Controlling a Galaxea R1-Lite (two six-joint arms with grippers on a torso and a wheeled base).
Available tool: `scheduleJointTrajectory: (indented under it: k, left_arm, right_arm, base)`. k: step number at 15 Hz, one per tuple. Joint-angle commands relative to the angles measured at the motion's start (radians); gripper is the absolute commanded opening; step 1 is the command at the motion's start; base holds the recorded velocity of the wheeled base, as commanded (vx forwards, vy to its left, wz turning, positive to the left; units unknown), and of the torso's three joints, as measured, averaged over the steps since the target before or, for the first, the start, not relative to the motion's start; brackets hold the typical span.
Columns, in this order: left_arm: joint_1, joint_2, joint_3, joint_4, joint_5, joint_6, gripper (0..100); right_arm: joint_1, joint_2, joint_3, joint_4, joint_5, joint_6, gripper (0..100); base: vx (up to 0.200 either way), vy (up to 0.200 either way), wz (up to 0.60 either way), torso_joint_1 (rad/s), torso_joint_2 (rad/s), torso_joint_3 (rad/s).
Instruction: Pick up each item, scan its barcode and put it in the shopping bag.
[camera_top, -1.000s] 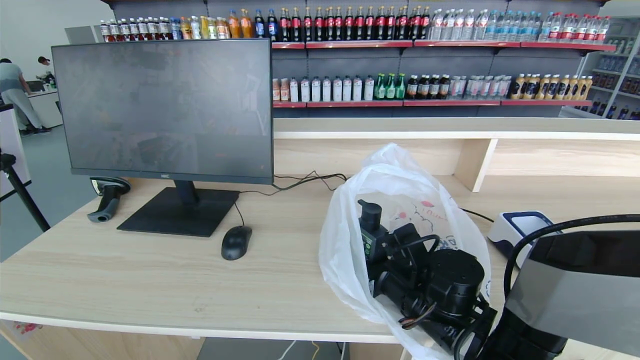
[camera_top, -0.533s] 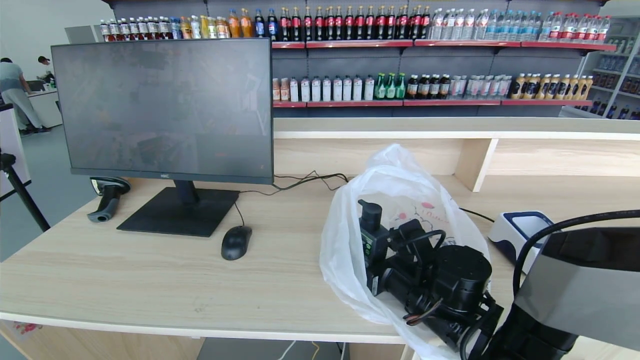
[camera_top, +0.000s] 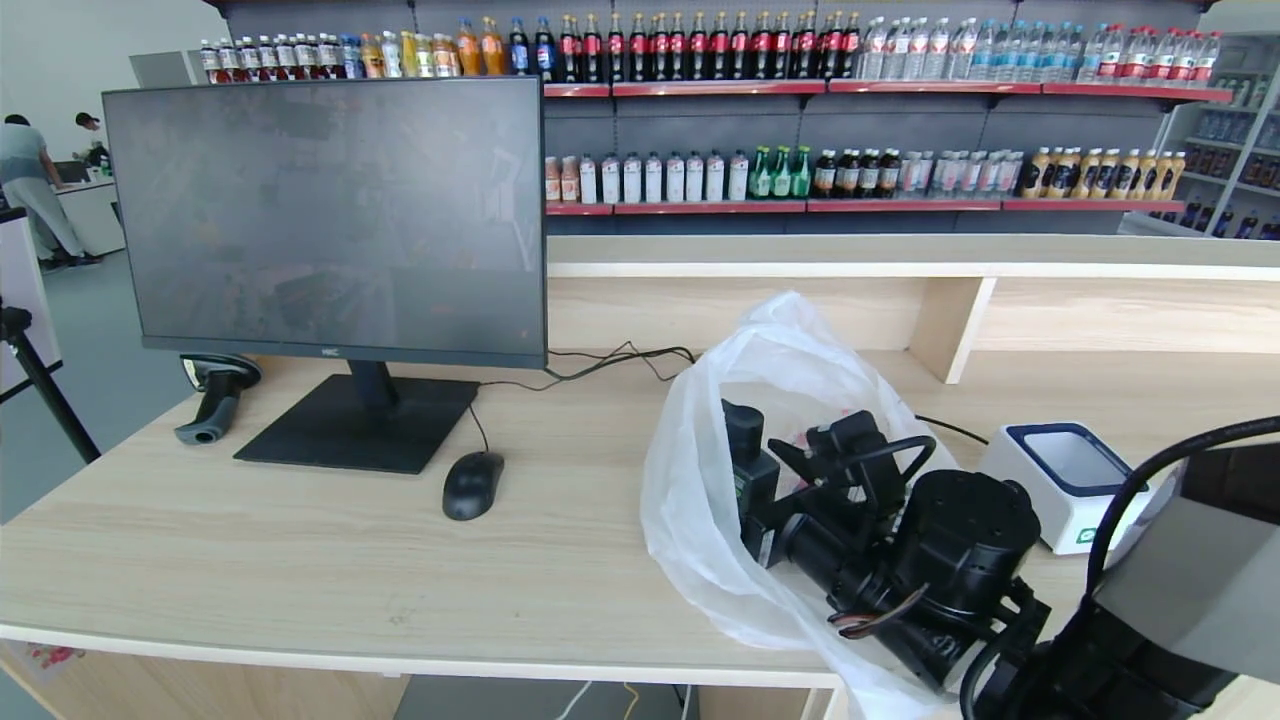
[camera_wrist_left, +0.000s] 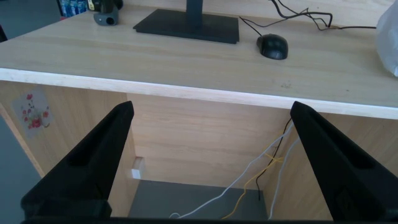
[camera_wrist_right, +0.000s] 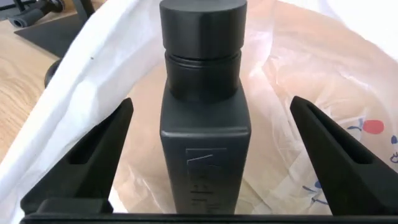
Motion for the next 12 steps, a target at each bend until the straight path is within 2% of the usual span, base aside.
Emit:
scheduleJointTrajectory:
  k: [1,10,12]
  left_arm:
    - [0.001,0.0,0.0,0.0,0.0,-0.001,100]
    - [0.001,0.0,0.0,0.0,0.0,-0.001,100]
    - [0.001,0.0,0.0,0.0,0.0,-0.001,100]
  right_arm:
    - [0.005,-0.06,0.02,-0.001,0.0,0.0,100]
    - [0.006,-0.071,0.042,-0.001,-0.017,-0.002,100]
    - [0.005,-0.102,0.086,-0.001,-0.017,0.001,100]
  base:
    - [0.0,0.0,0.0,0.0,0.0,0.0]
    - [0.0,0.0,0.0,0.0,0.0,0.0]
    - [0.0,0.0,0.0,0.0,0.0,0.0]
